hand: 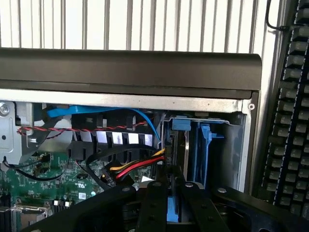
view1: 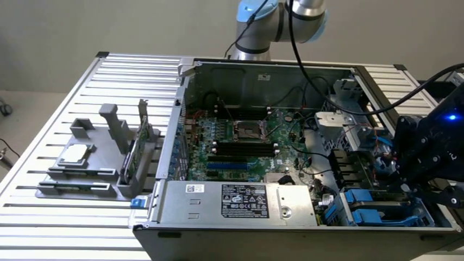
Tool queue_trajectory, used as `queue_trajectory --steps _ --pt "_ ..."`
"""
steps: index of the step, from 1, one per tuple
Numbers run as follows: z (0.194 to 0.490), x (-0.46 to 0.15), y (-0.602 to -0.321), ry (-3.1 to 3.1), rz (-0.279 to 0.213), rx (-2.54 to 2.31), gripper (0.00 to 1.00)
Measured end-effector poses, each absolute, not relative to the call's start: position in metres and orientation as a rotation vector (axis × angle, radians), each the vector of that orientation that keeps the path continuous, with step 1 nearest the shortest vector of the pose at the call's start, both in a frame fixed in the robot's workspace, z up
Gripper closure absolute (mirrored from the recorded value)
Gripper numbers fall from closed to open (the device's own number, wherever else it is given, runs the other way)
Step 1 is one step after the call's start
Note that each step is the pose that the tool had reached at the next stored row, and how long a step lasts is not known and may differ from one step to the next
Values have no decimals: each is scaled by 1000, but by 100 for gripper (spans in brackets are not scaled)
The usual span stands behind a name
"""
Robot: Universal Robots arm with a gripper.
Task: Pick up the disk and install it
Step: 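Insert the first disk wire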
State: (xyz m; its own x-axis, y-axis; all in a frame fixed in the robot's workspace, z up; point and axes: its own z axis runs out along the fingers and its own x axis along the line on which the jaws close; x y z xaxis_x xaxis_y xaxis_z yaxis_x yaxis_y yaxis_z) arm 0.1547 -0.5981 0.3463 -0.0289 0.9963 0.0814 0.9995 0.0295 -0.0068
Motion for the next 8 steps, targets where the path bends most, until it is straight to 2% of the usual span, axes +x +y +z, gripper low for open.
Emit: queue_trajectory --steps 8 --pt "345 157 -598 -2198 -61 -2166 84"
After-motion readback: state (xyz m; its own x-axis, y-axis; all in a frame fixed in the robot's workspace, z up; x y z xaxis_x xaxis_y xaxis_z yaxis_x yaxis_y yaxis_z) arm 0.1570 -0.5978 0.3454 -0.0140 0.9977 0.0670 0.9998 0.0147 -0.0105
